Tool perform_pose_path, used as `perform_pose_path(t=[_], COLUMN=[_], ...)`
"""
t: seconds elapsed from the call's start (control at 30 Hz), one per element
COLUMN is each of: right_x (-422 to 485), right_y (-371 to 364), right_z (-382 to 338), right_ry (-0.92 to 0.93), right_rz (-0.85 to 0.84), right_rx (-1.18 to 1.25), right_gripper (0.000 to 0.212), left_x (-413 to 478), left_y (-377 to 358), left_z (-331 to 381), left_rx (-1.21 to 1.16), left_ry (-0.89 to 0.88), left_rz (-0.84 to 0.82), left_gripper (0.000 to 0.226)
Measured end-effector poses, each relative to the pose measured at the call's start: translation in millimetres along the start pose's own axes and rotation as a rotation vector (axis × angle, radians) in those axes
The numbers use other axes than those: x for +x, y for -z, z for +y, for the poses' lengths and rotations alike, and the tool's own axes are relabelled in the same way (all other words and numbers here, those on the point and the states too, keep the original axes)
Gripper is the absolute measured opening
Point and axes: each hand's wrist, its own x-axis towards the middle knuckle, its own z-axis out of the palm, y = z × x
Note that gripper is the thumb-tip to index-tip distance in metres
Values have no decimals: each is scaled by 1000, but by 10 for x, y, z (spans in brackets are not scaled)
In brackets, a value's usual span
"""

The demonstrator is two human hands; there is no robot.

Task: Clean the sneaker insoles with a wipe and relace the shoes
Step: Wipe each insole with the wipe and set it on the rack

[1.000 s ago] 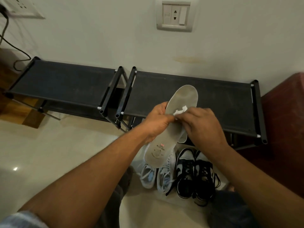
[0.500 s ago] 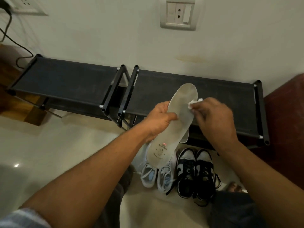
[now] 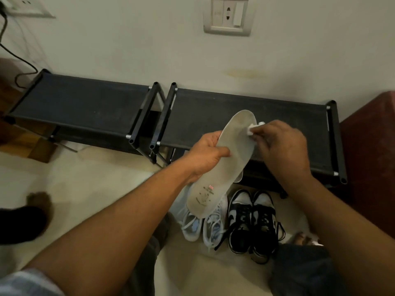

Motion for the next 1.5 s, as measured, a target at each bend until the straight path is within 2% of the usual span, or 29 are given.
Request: perform_pose_path(t=[0.07,0.17,0.2,0.33,0.37,0.47,0.5,0.63,0.7,0.8,0.97,1.1,1.13,1.27,1.3,1.4,1.43,1.5], right_x=[-1,-195,-189,9,-5,-202,-204,12,-45,-211,19,-214,-196,1,-22,-208,-194,-68], right_y=[12,-134,-135,2,2,-140,-144,-21,-60,-160,-17,-150,-139,-20,-29,-156,-151,-91], right_z=[-21,-251,-231,-14,-53,-301,-278,23,-82,-279,31,-267,-238,-31,-77,-282,-250,-80], right_ry=[-19,195,201,-33,-17,212,223,-39,4,201,-85,158,171,-38,-22,188,196,73], right_rz=[27,-113,-129,23,29,-102,-119,44,14,-115,26,-119,-132,22,21,-84,-96,-30], right_rx=[-8,-13,-4,24,15,0,3,15,-15,-1,10,46,55,55,41,44,56,72], right_gripper=[16,16,16,16,15,15,15,16,17,17,18,21,20,18,18,21,21,18], left_x=[0,-8,-12,-1,-3,-19,-24,-16,-22,-32,-33,-52,-54,-40,-40,-48,-51,-51], left_y=[8,-1,-5,-4,-6,-22,-25,-19,-24,-30,-35,-29,-30,-37,-41,-50,-53,-51], left_z=[5,-43,-45,0,3,-44,-50,0,9,-42,27,-33,-37,22,27,-23,-29,-9], left_rx=[4,-16,-15,-2,-7,-50,-54,-19,-20,-37,21,4,0,22,22,13,16,32], left_ry=[12,18,18,14,13,15,17,18,22,29,28,24,23,9,3,-12,-13,-15], left_rz=[1,0,-2,-22,-23,-21,-20,-35,-40,-32,-48,-37,-37,-53,-53,-48,-49,-60], left_gripper=[34,32,32,35,34,31,31,35,34,30,37,33,33,41,43,46,47,49])
